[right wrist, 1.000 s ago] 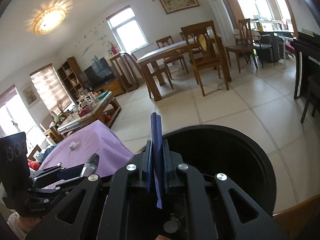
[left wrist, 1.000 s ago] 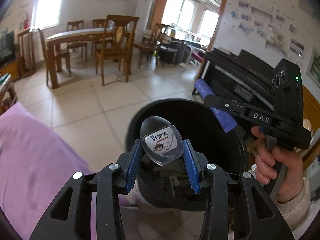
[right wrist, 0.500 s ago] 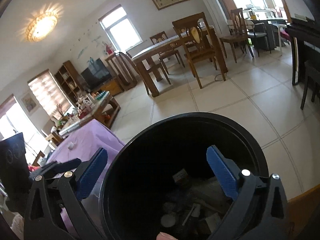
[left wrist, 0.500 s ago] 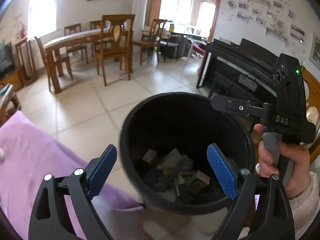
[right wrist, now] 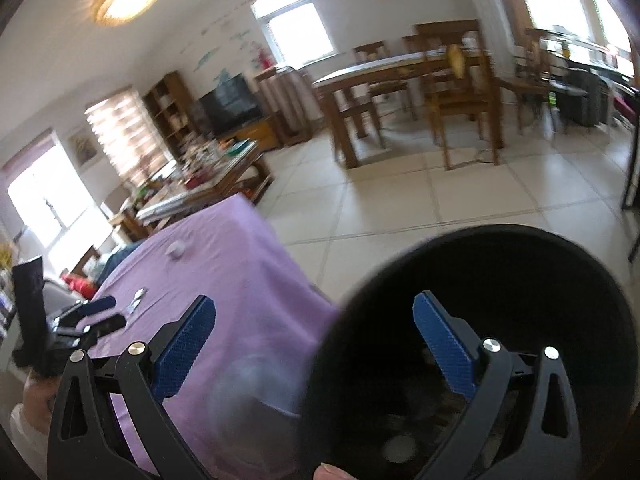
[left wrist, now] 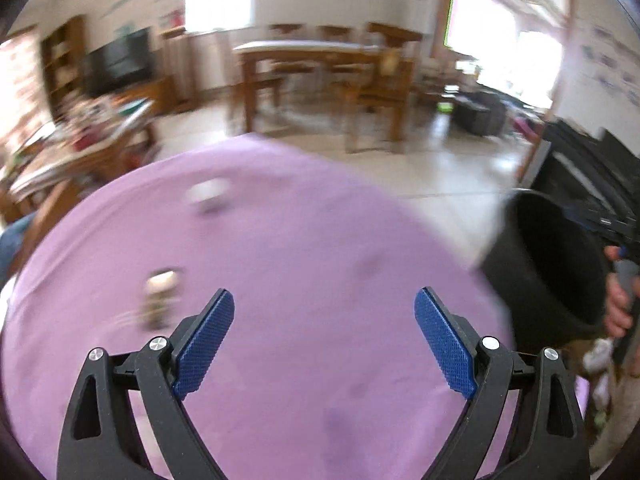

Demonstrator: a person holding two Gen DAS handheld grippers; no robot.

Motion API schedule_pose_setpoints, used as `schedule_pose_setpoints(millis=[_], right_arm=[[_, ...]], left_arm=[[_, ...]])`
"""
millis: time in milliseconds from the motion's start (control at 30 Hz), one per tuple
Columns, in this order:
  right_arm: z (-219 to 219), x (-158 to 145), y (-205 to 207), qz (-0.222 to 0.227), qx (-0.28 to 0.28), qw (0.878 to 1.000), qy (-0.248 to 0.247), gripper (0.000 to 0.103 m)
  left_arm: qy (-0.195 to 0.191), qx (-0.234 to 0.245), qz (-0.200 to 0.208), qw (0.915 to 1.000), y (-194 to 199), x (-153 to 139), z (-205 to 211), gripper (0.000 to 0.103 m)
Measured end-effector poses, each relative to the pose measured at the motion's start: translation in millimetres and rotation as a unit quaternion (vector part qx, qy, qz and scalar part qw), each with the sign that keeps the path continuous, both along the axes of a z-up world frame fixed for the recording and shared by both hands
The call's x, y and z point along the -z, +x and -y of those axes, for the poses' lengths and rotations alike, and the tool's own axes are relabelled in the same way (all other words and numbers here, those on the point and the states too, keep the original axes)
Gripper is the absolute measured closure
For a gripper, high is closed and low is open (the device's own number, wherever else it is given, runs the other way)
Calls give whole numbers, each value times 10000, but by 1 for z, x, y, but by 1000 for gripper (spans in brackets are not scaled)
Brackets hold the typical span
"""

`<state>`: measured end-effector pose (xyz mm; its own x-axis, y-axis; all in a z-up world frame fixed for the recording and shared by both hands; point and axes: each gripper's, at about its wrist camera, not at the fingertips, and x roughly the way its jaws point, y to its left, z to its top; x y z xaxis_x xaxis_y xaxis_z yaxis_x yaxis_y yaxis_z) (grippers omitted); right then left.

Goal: Collect trash
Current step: 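Carry the eye-drop bottle and blue tube over the bin and open both tools, then grasp the gold battery card with the left tool while the right grasps the white round cap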

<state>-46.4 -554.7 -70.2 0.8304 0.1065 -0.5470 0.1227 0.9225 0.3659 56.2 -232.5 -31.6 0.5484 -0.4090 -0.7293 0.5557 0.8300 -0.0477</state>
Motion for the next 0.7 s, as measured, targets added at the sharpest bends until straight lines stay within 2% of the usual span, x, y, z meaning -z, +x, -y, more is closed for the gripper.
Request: schedule_pose_setpoints(millis=[100,167,233,333,400,467,567,600,633,700], right_arm=[[-36,-1,26,-59,-404,9992,-49,5],[-60,-2,45,-94,-680,9976,-110,5],[-87,-4,67,-156,-960,9951,-189,5],[-121,-4,97,-240,-1304,9906,-334,5],[-140,-6,117,-287,-1491,9875,-425,5],[-153,-5,132,-332,-1609,9851,-512,5],[-176,-3,160,-440,-1777,9808,-675,9],[-182,-1,166,-492,-1822,9793,-736,10],[-187,-1,173,-527,-1852,9782,-779,13],[-199,1,194,-617,-1933,9749,-915,16]], left_arm=[[290,-530,-116,9981,37,7,-45,14],[473,-736,-266,9958,62,17,-67,20],[519,-736,-435,9950,81,23,-78,29],[593,-561,-669,9944,103,33,-80,34],[758,-447,-558,9946,112,35,-75,35],[740,-347,-495,9954,121,37,-75,35],[667,-257,-312,9970,127,38,-74,49],[657,-258,-278,9971,128,39,-72,57],[622,-275,-236,9974,130,39,-74,72],[563,-296,-213,9977,129,39,-74,76]])
